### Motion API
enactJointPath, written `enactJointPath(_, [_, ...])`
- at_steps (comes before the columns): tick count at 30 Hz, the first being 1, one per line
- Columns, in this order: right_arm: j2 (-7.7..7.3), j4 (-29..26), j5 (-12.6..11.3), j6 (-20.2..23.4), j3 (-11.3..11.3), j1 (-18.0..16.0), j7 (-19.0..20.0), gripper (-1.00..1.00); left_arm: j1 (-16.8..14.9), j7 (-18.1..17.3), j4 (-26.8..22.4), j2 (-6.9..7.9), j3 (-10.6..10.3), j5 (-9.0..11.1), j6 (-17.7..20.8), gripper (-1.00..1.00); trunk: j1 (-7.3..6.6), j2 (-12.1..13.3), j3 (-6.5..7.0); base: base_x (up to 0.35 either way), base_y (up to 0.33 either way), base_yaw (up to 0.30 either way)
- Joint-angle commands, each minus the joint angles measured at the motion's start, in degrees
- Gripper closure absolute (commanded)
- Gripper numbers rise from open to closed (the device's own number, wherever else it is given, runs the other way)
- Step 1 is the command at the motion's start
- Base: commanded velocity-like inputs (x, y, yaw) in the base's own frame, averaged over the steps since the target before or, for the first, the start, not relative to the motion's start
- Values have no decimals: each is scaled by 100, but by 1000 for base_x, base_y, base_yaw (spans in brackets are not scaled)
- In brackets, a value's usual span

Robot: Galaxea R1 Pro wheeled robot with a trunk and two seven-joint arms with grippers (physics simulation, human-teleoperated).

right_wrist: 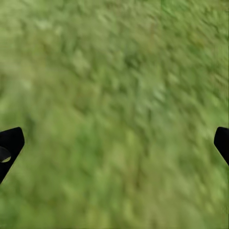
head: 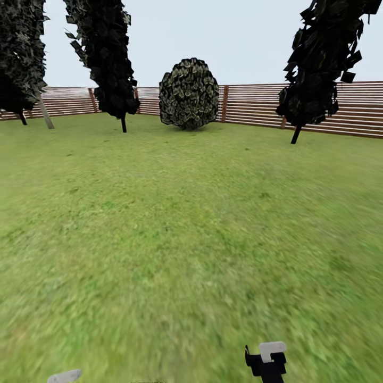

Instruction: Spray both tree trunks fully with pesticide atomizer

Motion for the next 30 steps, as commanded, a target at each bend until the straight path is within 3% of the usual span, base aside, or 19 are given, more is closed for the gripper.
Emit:
enactJointPath(1, [2,6,59,-10,-31,-2,-32,-100,-7,-31,5,0,51,-29,-14,100,-1,-2,-4,0,0,279])
enactJointPath(30, [2,-2,40,-3,-31,-2,-27,-100,-3,-31,6,8,52,-29,-12,100,-1,-2,19,0,0,282])
